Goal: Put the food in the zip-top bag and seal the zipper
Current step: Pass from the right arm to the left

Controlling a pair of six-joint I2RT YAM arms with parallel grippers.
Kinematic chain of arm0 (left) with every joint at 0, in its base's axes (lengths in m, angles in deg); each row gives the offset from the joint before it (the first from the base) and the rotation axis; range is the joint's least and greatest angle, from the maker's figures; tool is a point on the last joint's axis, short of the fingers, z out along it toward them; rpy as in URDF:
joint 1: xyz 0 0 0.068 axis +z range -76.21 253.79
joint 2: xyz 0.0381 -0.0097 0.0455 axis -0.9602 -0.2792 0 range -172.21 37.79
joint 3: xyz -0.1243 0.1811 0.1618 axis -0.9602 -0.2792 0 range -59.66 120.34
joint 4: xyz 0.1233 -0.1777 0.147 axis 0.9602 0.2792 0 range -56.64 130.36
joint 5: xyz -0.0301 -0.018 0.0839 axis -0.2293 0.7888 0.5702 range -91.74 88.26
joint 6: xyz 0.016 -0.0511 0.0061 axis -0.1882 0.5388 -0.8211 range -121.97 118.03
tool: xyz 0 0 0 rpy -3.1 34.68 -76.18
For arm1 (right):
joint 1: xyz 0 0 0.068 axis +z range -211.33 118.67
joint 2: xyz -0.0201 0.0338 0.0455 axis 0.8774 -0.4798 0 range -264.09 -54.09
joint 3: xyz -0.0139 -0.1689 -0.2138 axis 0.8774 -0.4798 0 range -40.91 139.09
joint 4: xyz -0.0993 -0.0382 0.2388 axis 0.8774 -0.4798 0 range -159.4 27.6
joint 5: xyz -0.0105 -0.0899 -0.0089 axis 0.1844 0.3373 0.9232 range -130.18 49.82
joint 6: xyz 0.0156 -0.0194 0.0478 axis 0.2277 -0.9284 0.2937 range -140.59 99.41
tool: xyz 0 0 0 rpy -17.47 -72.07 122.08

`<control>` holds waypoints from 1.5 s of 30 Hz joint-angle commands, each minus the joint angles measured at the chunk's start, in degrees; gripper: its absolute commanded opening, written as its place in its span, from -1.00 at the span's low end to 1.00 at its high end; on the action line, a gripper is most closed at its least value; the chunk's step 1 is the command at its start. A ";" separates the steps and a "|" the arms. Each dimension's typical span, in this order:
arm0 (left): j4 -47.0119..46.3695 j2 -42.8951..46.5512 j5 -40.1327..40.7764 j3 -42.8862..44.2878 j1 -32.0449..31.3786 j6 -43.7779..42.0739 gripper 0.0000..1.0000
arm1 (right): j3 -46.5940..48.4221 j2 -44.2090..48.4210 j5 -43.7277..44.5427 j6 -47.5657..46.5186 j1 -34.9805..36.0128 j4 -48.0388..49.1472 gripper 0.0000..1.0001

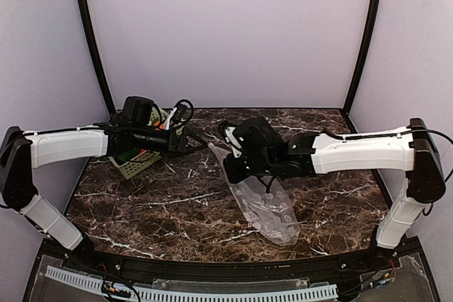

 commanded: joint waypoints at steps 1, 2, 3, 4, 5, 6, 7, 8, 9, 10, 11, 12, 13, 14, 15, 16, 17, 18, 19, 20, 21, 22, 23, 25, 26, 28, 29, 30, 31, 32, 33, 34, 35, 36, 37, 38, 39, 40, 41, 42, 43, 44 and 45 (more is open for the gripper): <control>-2.65 -0.74 -3.64 -0.94 -0.20 3.12 0.92 | 4.31 -3.42 3.78 0.93 2.12 2.41 -1.00; -2.20 -1.10 -3.47 -0.94 -0.20 3.15 0.92 | 4.91 -3.95 4.59 1.38 2.38 2.27 -1.00; -1.80 -1.31 -3.01 -0.85 -0.20 3.14 0.92 | 5.56 -4.49 5.06 1.84 2.52 2.25 -1.00; -1.15 -1.75 -2.93 -0.68 -0.20 3.08 0.91 | 6.04 -4.96 5.36 2.27 2.74 2.25 -1.00; -1.01 -1.90 -3.01 -0.59 -0.20 3.12 0.89 | 6.38 -5.24 5.62 2.52 2.97 2.48 -1.00; -1.02 -2.29 -3.15 -0.64 -0.20 3.29 0.87 | 6.72 -5.60 5.78 2.57 3.22 2.92 -1.00; -1.12 -2.52 -3.61 -0.66 -0.20 3.68 0.80 | 7.04 -5.93 5.91 2.37 3.58 3.41 -1.00; -1.53 -2.93 -3.98 -0.61 -0.20 3.83 0.76 | 7.46 -6.26 6.22 2.09 4.07 3.99 -1.00; -1.69 -3.10 -4.61 -0.60 -0.20 3.99 0.67 | 7.96 -6.60 6.50 1.86 4.55 4.42 -1.00; -1.80 -3.34 -4.70 -0.59 -0.20 4.03 0.63 | 8.46 -6.99 6.83 1.75 5.01 4.66 -1.00; -1.78 -3.44 -4.77 -0.61 -0.15 4.17 0.53 | 9.01 -7.42 7.12 1.73 5.46 4.77 -1.00; -1.67 -3.56 -4.65 -0.60 -0.18 4.21 0.47 | 9.55 -7.89 7.38 1.79 5.76 4.77 -1.00; -1.58 -3.63 -4.45 -0.59 -0.19 4.24 0.40 | 10.01 -8.43 7.54 1.81 6.12 4.87 -1.00; -1.40 -3.67 -4.35 -0.59 -0.19 4.24 0.36 | 10.52 -8.99 7.64 1.81 6.41 4.88 -1.00; -1.32 -3.74 -4.15 -0.57 -0.19 4.25 0.30 | 10.90 -9.66 7.63 1.84 6.62 4.89 -1.00; -1.21 -3.76 -4.12 -0.58 -0.13 4.25 0.27 | 11.21 -10.10 7.60 1.81 6.85 4.93 -1.00; -1.13 -3.78 -4.05 -0.52 -0.12 4.20 0.19 | 11.48 -10.46 7.47 1.80 6.97 4.85 -1.00; -0.92 -3.75 -3.94 -0.47 -0.11 4.14 0.15 | 11.64 -10.71 7.47 1.90 7.02 4.81 -1.00; -0.81 -3.69 -3.68 -0.43 -0.06 4.11 0.06 | 11.73 -10.84 7.43 1.99 7.10 4.80 -1.00; -0.55 -3.64 -3.57 -0.42 0.01 4.09 0.00 | 11.75 -10.94 7.44 2.04 7.15 4.80 -1.00; -0.45 -3.47 -3.30 -0.42 0.08 4.03 -0.10 | 11.70 -11.02 7.53 2.15 7.13 4.80 -1.00; -0.22 -3.46 -3.16 -0.42 0.25 4.01 -0.15 | 11.66 -11.04 7.68 2.21 7.19 4.78 -1.00; -0.07 -3.28 -2.84 -0.39 0.33 3.88 -0.22 | 11.58 -11.04 7.87 2.25 7.19 4.70 -1.00; 0.51 -3.12 -2.39 -0.26 0.45 3.59 -0.26 | 11.65 -11.22 8.14 2.32 7.20 4.32 -1.00; 0.65 -3.02 -2.15 -0.25 0.49 3.38 -0.33 | 11.73 -11.32 8.25 2.41 7.18 4.09 -1.00; 0.89 -2.97 -2.01 -0.10 0.51 3.02 -0.47 | 11.90 -11.47 8.33 2.55 7.14 3.85 -1.00; 1.19 -2.93 -1.99 0.04 0.51 2.84 -0.52 | 12.03 -11.48 8.34 2.71 7.18 3.75 -1.00; 1.26 -2.93 -1.83 0.12 0.51 2.53 -0.62 | 11.97 -11.38 8.35 2.86 7.19 3.60 -1.00; 1.37 -2.79 -1.77 0.29 0.51 2.34 -0.67 | 11.77 -11.10 8.40 3.01 7.18 3.64 -1.00; 1.39 -2.68 -1.92 0.33 0.55 1.86 -0.75 | 11.27 -10.59 8.51 3.15 7.15 3.99 -0.90; 1.34 -2.38 -2.08 0.34 0.52 1.60 -0.79 | 10.28 -9.95 8.45 2.95 7.14 5.04 -0.75; 1.20 -2.17 -2.35 0.21 0.51 1.37 -0.86 | 8.86 -8.94 8.29 2.54 7.15 6.55 -0.58; 0.76 -1.66 -2.47 0.12 0.51 1.31 -0.90 | 7.48 -7.98 7.93 2.02 7.17 8.15 -0.39; 0.65 -1.32 -2.28 0.03 0.51 1.01 -0.97 | 6.02 -6.89 7.68 1.31 7.17 9.70 -0.24; 0.87 -0.70 -2.13 0.02 0.51 0.65 -0.98 | 4.83 -5.46 7.54 0.72 7.12 10.61 -0.12; 1.09 -0.40 -1.66 0.20 0.51 -0.45 -0.99 | 3.94 -4.37 7.28 0.11 7.18 11.22 -0.03; 2.16 0.21 -1.38 0.46 0.51 -1.18 -0.99 | 2.88 -3.02 6.34 -1.36 7.19 11.90 0.03; 2.93 0.49 -0.93 1.03 0.51 -2.60 -0.99 | 1.79 -1.72 5.03 -2.59 7.20 12.55 0.08; 4.34 1.14 -0.57 1.32 0.51 -3.31 -0.99 | 0.68 -0.07 4.12 -3.48 7.19 12.69 0.13; 4.94 1.90 0.24 1.71 0.51 -4.70 -0.99 | -0.51 1.79 3.62 -4.28 7.19 12.72 0.17; 5.61 2.34 0.54 1.83 0.51 -5.32 -0.99 | -1.78 3.65 3.48 -4.97 7.15 12.73 0.24; 5.79 3.27 1.14 1.99 0.51 -6.41 -0.99 | -3.28 5.76 3.54 -5.67 7.14 12.72 0.31; 6.06 3.69 1.31 2.02 0.44 -7.58 -0.99 | -4.58 7.85 3.81 -6.41 7.07 12.62 0.38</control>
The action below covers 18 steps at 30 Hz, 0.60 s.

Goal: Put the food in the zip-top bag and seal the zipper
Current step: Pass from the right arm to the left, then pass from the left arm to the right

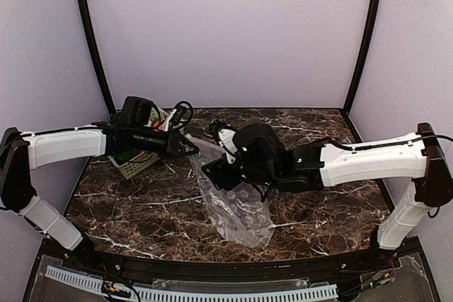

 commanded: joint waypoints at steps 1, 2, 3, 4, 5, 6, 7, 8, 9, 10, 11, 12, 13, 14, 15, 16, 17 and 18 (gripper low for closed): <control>3.27 4.82 1.57 2.15 0.17 -6.20 -0.99 | -4.96 9.91 -1.07 -4.80 0.02 3.00 0.46; 3.54 5.10 0.90 2.34 0.01 -7.59 -0.99 | -5.60 11.71 -1.80 -5.46 -0.32 1.99 0.49; 4.21 5.58 0.66 2.75 -0.14 -8.29 -0.99 | -6.01 13.38 -4.75 -6.41 -1.17 1.15 0.50; 4.55 5.79 -0.05 3.03 -0.69 -10.13 -0.99 | -6.20 14.95 -8.27 -7.01 -2.39 0.07 0.49; 5.34 6.16 -0.74 3.60 -1.01 -11.14 -0.99 | -6.06 16.26 -12.76 -7.28 -3.56 -1.20 0.49; 5.73 6.30 -2.14 4.14 -1.78 -13.04 -0.99 | -5.87 17.54 -16.82 -7.64 -4.90 -2.64 0.49; 6.36 6.62 -2.97 4.43 -2.22 -13.87 -0.99 | -5.66 18.79 -20.59 -7.90 -6.04 -3.80 0.49; 6.68 6.79 -4.50 4.81 -2.99 -15.60 -0.99 | -5.37 19.90 -23.82 -8.42 -7.09 -4.86 0.49; 7.43 7.10 -5.47 4.99 -3.73 -16.56 -0.99 | -5.09 21.10 -27.37 -9.01 -8.07 -5.80 0.50; 8.05 7.21 -7.27 5.49 -4.03 -18.75 -0.99 | -4.60 22.07 -29.95 -9.61 -8.97 -6.67 0.52; 9.66 7.42 -8.09 5.81 -4.76 -19.98 -0.99 | -3.97 22.89 -32.68 -10.00 -9.96 -7.87 0.53; 10.75 7.50 -9.58 6.43 -5.11 -22.81 -0.99 | -3.28 23.76 -34.98 -10.54 -10.79 -8.93 0.55; 12.99 7.52 -10.12 6.76 -5.82 -24.25 -0.99 | -2.53 24.16 -36.92 -10.99 -11.45 -9.98 0.57; 14.04 7.46 -10.81 7.32 -6.17 -26.56 -0.99 | -1.93 24.28 -38.73 -11.43 -12.11 -10.95 0.59; 15.38 7.37 -11.04 7.47 -6.87 -27.62 -0.99 | -1.19 24.24 -40.66 -11.97 -12.75 -11.78 0.60; 15.63 7.39 -12.29 7.59 -7.14 -28.68 -0.99 | -0.43 23.99 -42.52 -12.64 -13.52 -12.86 0.61; 15.62 7.25 -13.32 7.61 -7.69 -28.85 -0.99 | 0.52 23.44 -43.93 -13.17 -14.32 -13.97 0.61; 15.44 7.23 -15.50 7.58 -7.94 -28.68 -0.99 | 1.37 22.83 -45.15 -13.80 -14.75 -15.24 0.61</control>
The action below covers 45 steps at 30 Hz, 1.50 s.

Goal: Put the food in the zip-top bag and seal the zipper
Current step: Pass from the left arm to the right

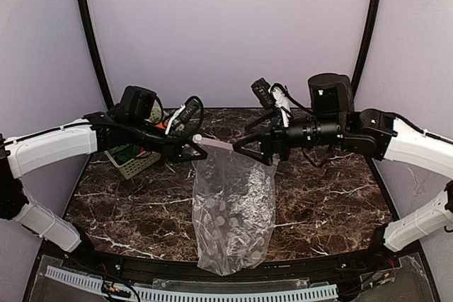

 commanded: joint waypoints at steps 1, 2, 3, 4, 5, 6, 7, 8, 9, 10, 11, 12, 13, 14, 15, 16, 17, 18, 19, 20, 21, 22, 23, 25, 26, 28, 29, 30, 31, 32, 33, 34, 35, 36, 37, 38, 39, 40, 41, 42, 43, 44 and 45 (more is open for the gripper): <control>4.14 1.46 -8.77 1.24 -1.62 -5.75 -0.99 | 4.57 -1.50 -11.57 -3.77 -2.55 -6.58 0.61; 3.90 1.46 -9.51 1.10 -1.86 -5.46 -0.99 | 5.37 -2.09 -12.37 -4.23 -2.79 -7.52 0.60; 3.65 1.50 -10.67 1.03 -2.26 -5.39 -0.99 | 5.98 -2.60 -13.36 -4.63 -3.06 -8.39 0.59; 3.61 1.49 -11.25 0.98 -2.48 -5.46 -0.99 | 6.60 -3.17 -14.24 -5.03 -3.34 -9.05 0.58; 3.51 1.47 -12.47 0.88 -2.85 -5.50 -0.99 | 7.03 -3.68 -15.07 -5.39 -3.56 -9.55 0.57; 3.50 1.40 -13.07 0.94 -3.00 -5.49 -0.99 | 7.39 -4.14 -16.01 -5.75 -4.04 -9.91 0.55; 3.46 1.34 -14.29 0.95 -3.29 -5.38 -0.99 | 7.66 -4.65 -16.95 -6.08 -4.52 -10.29 0.53; 3.45 1.19 -14.77 0.98 -3.44 -5.26 -0.99 | 7.93 -5.15 -17.86 -6.28 -5.07 -10.49 0.50; 3.47 1.15 -15.37 0.99 -3.69 -5.16 -0.99 | 8.24 -5.73 -18.95 -6.47 -5.74 -10.68 0.48; 3.41 1.12 -15.49 0.93 -3.81 -5.15 -0.99 | 8.57 -6.26 -20.30 -6.65 -6.30 -10.91 0.44; 3.45 1.11 -15.51 0.93 -4.06 -5.14 -0.99 | 8.93 -6.81 -21.18 -6.72 -6.75 -11.18 0.42; 3.43 1.11 -15.51 0.94 -4.21 -5.18 -0.99 | 9.48 -7.38 -22.24 -6.99 -7.07 -11.37 0.39; 3.45 1.11 -15.51 0.95 -4.25 -5.21 -0.99 | 9.84 -7.96 -23.31 -7.12 -7.29 -11.50 0.37; 3.50 1.08 -15.52 0.96 -4.28 -5.22 -0.99 | 10.20 -8.75 -24.32 -7.19 -7.47 -11.55 0.34; 3.53 1.05 -15.52 0.94 -4.33 -5.22 -0.99 | 10.59 -9.37 -25.23 -7.30 -7.51 -11.64 0.31; 3.54 1.01 -15.52 0.90 -4.37 -5.27 -0.99 | 10.95 -9.91 -26.03 -7.38 -7.53 -11.82 0.26; 3.60 1.01 -15.47 0.88 -4.38 -5.30 -0.99 | 11.26 -10.55 -26.73 -7.52 -7.53 -12.00 0.22; 3.60 0.93 -15.41 0.83 -4.45 -5.30 -0.99 | 11.61 -11.09 -27.50 -7.56 -7.53 -12.17 0.16; 3.58 0.89 -15.36 0.79 -4.46 -5.33 -0.99 | 11.88 -11.63 -28.45 -7.54 -7.53 -12.29 0.10; 3.57 0.86 -15.28 0.79 -4.47 -5.36 -0.99 | 12.21 -12.21 -29.61 -7.66 -7.53 -12.46 0.05; 3.57 0.74 -15.22 0.78 -4.51 -5.28 -0.99 | 12.50 -12.66 -30.62 -7.60 -7.53 -12.69 0.01; 3.63 0.61 -15.07 0.83 -4.52 -5.25 -0.99 | 12.84 -13.08 -31.47 -7.53 -7.54 -12.87 -0.01; 3.65 0.54 -14.98 0.84 -4.50 -5.30 -0.99 | 13.04 -13.32 -32.11 -7.51 -7.53 -13.06 -0.03; 3.70 0.43 -14.79 0.87 -4.63 -5.37 -0.99 | 13.20 -13.84 -32.26 -7.37 -7.45 -13.38 -0.09; 3.73 0.37 -14.83 0.87 -4.69 -5.34 -0.99 | 13.28 -14.10 -31.81 -7.43 -7.44 -13.64 -0.10; 3.76 0.26 -15.02 0.88 -4.78 -5.35 -0.99 | 13.42 -14.72 -30.93 -7.75 -7.44 -14.37 -0.13; 3.80 0.17 -15.05 0.92 -4.85 -5.37 -0.99 | 13.51 -15.10 -30.86 -7.72 -7.43 -14.84 -0.15; 3.85 0.11 -15.03 0.95 -4.87 -5.41 -0.99 | 13.68 -15.50 -31.23 -7.75 -7.44 -15.27 -0.19; 3.97 0.04 -14.96 0.95 -4.93 -5.49 -0.99 | 13.91 -15.85 -31.77 -7.76 -7.44 -15.56 -0.24; 3.99 0.00 -14.81 0.91 -4.98 -5.60 -0.99 | 14.17 -16.16 -32.22 -7.74 -7.44 -15.68 -0.27; 4.16 -0.11 -14.72 0.89 -5.04 -5.63 -0.99 | 14.32 -16.41 -32.54 -7.70 -7.40 -15.81 -0.30; 4.21 -0.12 -14.66 0.94 -5.06 -5.72 -0.99 | 14.34 -16.53 -32.49 -7.69 -7.36 -15.80 -0.33; 4.26 -0.12 -14.60 0.95 -5.08 -5.69 -0.99 | 14.42 -16.60 -32.49 -7.74 -7.28 -15.85 -0.38; 4.22 -0.06 -14.32 0.96 -5.08 -5.82 -0.99 | 14.43 -16.65 -32.45 -7.72 -7.26 -15.91 -0.42; 4.26 0.00 -14.08 1.00 -5.08 -5.87 -0.99 | 14.43 -16.63 -32.60 -7.73 -7.27 -15.91 -0.48; 4.31 0.08 -13.55 0.97 -5.08 -5.96 -0.99 | 14.44 -16.58 -32.94 -7.75 -7.27 -15.87 -0.54; 4.41 0.11 -12.83 1.01 -5.09 -6.03 -0.99 | 14.37 -16.57 -33.29 -7.76 -7.27 -15.83 -0.64; 4.43 0.29 -12.37 1.01 -5.04 -6.15 -0.99 | 14.35 -16.50 -33.53 -7.77 -7.19 -15.71 -0.77; 4.44 0.39 -11.46 1.03 -5.03 -6.21 -0.99 | 14.23 -16.41 -33.65 -7.77 -7.14 -15.48 -0.90; 4.49 0.58 -10.85 1.02 -5.06 -6.26 -0.99 | 14.03 -16.26 -33.63 -7.75 -7.10 -15.34 -1.00; 4.46 0.67 -9.60 1.04 -5.06 -6.22 -0.96 | 13.75 -16.03 -33.34 -7.77 -7.09 -15.13 -1.00; 4.45 0.95 -9.00 1.09 -5.07 -6.24 -0.82 | 13.43 -15.73 -32.88 -7.72 -7.10 -14.72 -1.00; 4.43 1.16 -8.02 1.06 -5.02 -6.26 -0.69 | 13.04 -15.35 -32.34 -7.62 -7.09 -14.25 -1.00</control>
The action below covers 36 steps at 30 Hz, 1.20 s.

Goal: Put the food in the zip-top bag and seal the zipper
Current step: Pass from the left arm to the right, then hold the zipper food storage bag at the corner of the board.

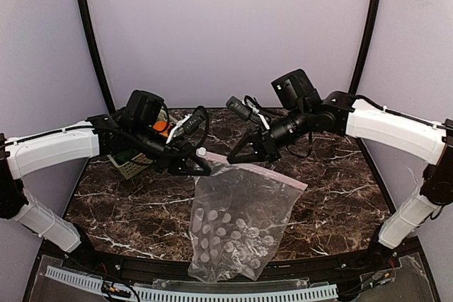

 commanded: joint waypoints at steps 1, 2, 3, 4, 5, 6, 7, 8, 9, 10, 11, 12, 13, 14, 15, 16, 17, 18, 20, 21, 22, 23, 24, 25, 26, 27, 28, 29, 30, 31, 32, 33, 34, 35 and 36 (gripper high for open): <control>1.46 1.73 3.66 0.99 -0.35 -0.87 -0.39 | -0.31 1.64 0.93 0.24 0.21 2.41 -1.00; 1.19 1.98 4.24 0.94 -0.38 -0.75 -0.25 | -0.91 2.20 1.92 0.48 0.21 2.97 -1.00; 1.02 2.65 4.49 0.83 -0.38 -0.72 -0.05 | -1.40 2.71 2.87 0.74 0.21 3.51 -1.00; 0.31 3.01 5.08 0.50 -0.39 -0.47 0.01 | -1.93 3.21 3.79 1.01 0.23 4.09 -1.00; -0.16 3.78 5.40 0.26 -0.39 -0.28 0.10 | -2.45 3.76 4.46 1.37 0.21 4.67 -1.00; -1.22 4.15 6.03 -0.30 -0.36 0.09 0.13 | -2.84 4.47 4.90 1.59 0.21 5.15 -1.00; -1.72 4.82 6.31 -0.54 -0.38 0.26 0.15 | -3.19 4.90 5.33 1.81 0.21 5.62 -1.00; -2.47 5.06 6.85 -0.89 -0.30 0.51 0.15 | -3.55 5.31 5.74 2.00 0.21 6.04 -1.00; -2.85 5.42 7.08 -0.97 -0.30 0.56 0.14 | -3.82 5.63 6.07 2.17 0.21 6.24 -1.00; -2.89 5.58 7.57 -1.07 -0.25 0.73 0.12 | -4.01 5.81 6.45 2.20 0.21 6.29 -1.00; -3.04 5.81 7.83 -1.14 -0.29 0.76 0.09 | -4.12 5.92 6.76 2.22 0.21 6.29 -1.00; -3.16 5.98 8.24 -1.20 -0.25 0.83 0.09 | -4.25 5.98 6.99 2.34 0.21 6.27 -1.00; -3.38 6.04 8.39 -1.29 -0.22 0.90 0.07 | -4.34 5.97 7.10 2.51 0.21 6.24 -1.00; -3.59 6.12 8.62 -1.48 -0.22 1.10 0.05 | -4.39 5.96 7.01 2.64 0.21 6.19 -1.00; -4.19 6.11 8.64 -1.57 -0.17 1.26 -0.01 | -4.48 5.88 6.84 2.73 0.21 6.16 -1.00; -4.56 6.16 8.58 -1.88 -0.15 1.54 -0.05 | -4.56 5.81 6.73 2.80 0.20 6.20 -1.00; -5.53 6.17 8.43 -2.03 -0.19 1.61 -0.08 | -4.65 5.78 6.69 2.89 0.21 6.18 -1.00; -5.94 6.18 8.39 -2.39 -0.20 3.04 -0.14 | -4.74 5.76 6.70 2.92 0.21 6.16 -1.00; -6.64 6.16 8.47 -2.64 -0.17 3.74 -0.25 | -4.87 5.85 6.77 2.89 0.21 6.14 -1.00; -6.77 6.17 8.67 -2.67 -0.16 3.85 -0.29 | -4.92 5.91 6.77 2.93 0.21 6.18 -1.00; -6.82 6.22 8.82 -2.73 -0.14 3.82 -0.33 | -4.96 6.01 6.83 2.94 0.21 6.12 -1.00; -6.82 6.25 9.08 -2.78 -0.15 3.84 -0.35 | -5.09 6.16 6.85 2.99 0.16 6.09 -1.00; -6.80 6.33 9.29 -2.79 -0.14 3.80 -0.40 | -5.13 6.26 6.86 3.02 0.20 6.13 -1.00; -6.97 6.39 9.58 -2.91 -0.13 3.83 -0.42 | -5.21 6.35 6.86 3.02 0.21 6.06 -1.00; -7.10 6.52 9.71 -2.98 -0.12 3.97 -0.47 | -5.23 6.46 6.86 3.02 0.21 5.99 -1.00; -7.52 6.61 9.83 -3.20 -0.06 4.13 -0.49 | -5.29 6.53 6.78 3.02 0.21 5.93 -1.00; -7.85 6.75 9.80 -3.31 0.00 4.22 -0.51 | -5.31 6.55 6.70 3.02 0.21 5.73 -1.00; -8.02 6.82 9.66 -3.41 0.08 4.40 -0.51 | -5.39 6.62 6.68 3.02 0.21 5.63 -1.00; -8.15 6.87 9.58 -3.41 0.11 4.53 -0.50 | -5.40 6.57 6.64 3.03 0.21 5.51 -1.00; -8.49 6.88 9.41 -3.50 0.13 4.89 -0.50 | -5.40 6.55 6.53 3.03 0.21 5.46 -1.00; -8.86 6.88 9.32 -3.55 0.14 5.08 -0.48 | -5.40 6.55 6.35 3.06 0.21 5.30 -1.00; -9.01 6.93 9.14 -3.64 0.18 5.40 -0.48 | -5.36 6.54 6.29 3.04 0.22 5.22 -1.00; -9.50 6.95 9.01 -3.70 0.26 5.60 -0.48 | -5.35 6.53 6.18 3.03 0.21 5.14 -1.00; -9.72 7.03 8.95 -3.93 0.29 6.04 -0.48 | -5.32 6.48 6.16 3.02 0.21 5.04 -1.00; -10.22 7.09 8.83 -4.02 0.40 6.18 -0.48 | -5.32 6.39 6.11 2.91 0.23 4.94 -1.00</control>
